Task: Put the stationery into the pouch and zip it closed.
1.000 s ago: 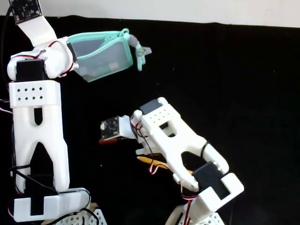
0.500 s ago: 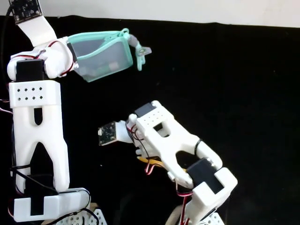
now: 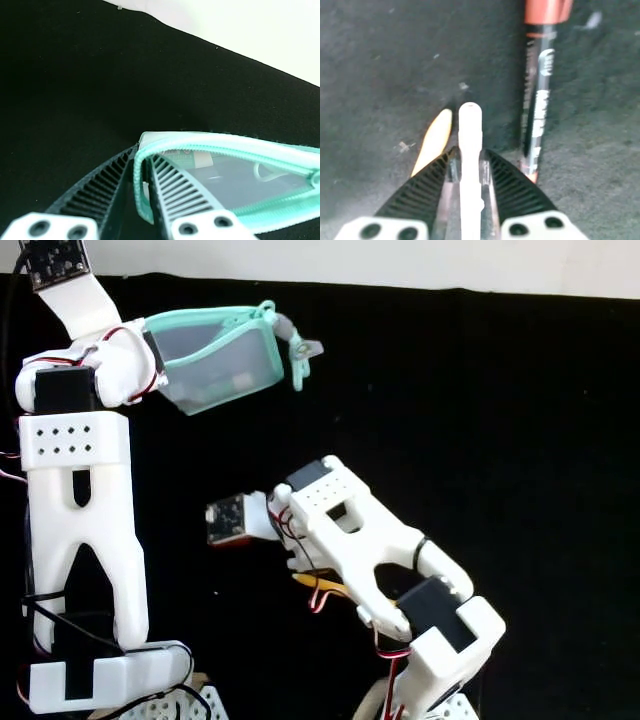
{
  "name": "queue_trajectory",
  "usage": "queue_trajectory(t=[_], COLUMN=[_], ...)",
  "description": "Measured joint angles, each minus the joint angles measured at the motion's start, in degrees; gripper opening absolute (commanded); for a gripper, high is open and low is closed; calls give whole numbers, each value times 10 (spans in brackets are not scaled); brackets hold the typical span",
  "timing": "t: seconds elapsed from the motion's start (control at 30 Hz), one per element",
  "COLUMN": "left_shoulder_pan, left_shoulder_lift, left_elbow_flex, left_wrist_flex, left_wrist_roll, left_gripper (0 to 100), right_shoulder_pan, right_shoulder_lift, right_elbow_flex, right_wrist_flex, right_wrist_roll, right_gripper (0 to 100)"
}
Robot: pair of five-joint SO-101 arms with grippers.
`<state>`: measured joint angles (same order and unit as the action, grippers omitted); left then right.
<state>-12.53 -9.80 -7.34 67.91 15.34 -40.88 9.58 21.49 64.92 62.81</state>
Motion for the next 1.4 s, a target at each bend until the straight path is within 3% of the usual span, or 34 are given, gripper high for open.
queue_trajectory(t=[0.2, 0.63, 1.0, 1.2, 1.4], left_shoulder_pan=[0, 0, 0, 0, 0], left_shoulder_lift=[0, 0, 0, 0, 0], left_elbow_flex=[0, 0, 0, 0, 0], left_wrist_flex=[0, 0, 0, 0, 0], left_wrist_roll=[0, 0, 0, 0, 0], left_gripper=[7, 7, 7, 7, 7], right_shoulder_pan=[1, 79, 84, 84, 44], right_shoulder_lift=[8, -100, -172, -175, -176], right_elbow_flex=[-1, -19, -105, -157, -60], right_wrist_flex=[-6, -20, -22, -22, -22], right_wrist_roll=[-21, -172, -274, -289, -289], right_gripper=[9, 9, 9, 10, 13])
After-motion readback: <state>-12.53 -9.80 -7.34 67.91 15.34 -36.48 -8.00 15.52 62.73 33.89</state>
